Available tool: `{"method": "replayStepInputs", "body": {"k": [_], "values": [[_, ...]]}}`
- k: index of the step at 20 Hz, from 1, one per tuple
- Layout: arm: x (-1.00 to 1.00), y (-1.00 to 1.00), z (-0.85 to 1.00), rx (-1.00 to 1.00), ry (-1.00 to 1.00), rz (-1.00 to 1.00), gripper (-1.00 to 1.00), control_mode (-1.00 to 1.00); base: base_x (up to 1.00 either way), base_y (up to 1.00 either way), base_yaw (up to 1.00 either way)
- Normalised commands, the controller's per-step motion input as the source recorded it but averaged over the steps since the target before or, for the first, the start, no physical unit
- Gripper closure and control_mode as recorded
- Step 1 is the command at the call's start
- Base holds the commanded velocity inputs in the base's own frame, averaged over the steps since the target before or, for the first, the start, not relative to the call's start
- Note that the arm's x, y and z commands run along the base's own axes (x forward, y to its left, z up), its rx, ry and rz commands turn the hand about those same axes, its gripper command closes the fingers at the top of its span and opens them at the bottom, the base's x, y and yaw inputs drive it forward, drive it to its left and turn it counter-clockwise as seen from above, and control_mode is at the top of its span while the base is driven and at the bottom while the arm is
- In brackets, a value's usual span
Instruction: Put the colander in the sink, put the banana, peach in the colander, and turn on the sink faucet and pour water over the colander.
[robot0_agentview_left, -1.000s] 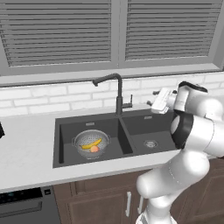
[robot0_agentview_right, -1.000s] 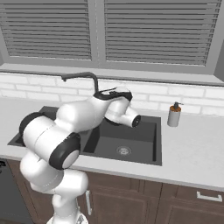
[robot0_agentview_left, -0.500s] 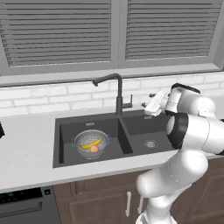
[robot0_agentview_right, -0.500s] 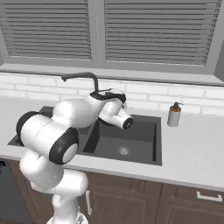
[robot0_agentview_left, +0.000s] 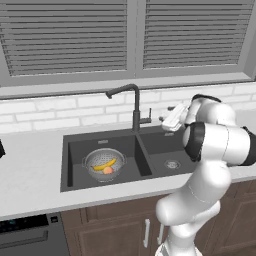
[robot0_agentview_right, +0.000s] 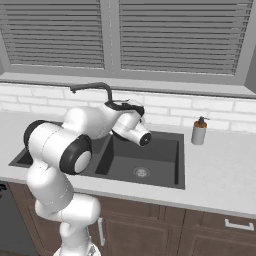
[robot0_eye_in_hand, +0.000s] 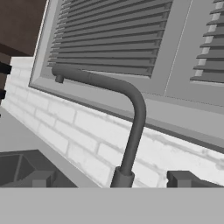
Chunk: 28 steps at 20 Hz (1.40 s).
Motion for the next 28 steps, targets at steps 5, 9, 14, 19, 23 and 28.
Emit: {"method": "replayStepInputs", "body": {"k": [5,9,14,19,23,28], "values": [[0.40,0.00,0.00,0.00,0.00,0.00,-1.00,-1.00,0.00,0.00,0.00],[0.40,0.00,-0.07,0.00,0.00,0.00,-1.00,-1.00,0.00,0.00,0.00],[0.23,0.00,-0.44,0.00,0.00,0.00,-1.00,-1.00,0.00,0.00,0.00],[0.17,0.00,-0.50,0.00,0.00,0.00,-1.00,-1.00,0.00,0.00,0.00],[0.22,0.00,-0.09,0.03,0.00,0.00,-1.00,-1.00,0.00,0.00,0.00],[0.48,0.00,-0.03,0.05,0.02,-0.03,-1.00,-1.00,0.00,0.00,0.00]]}}
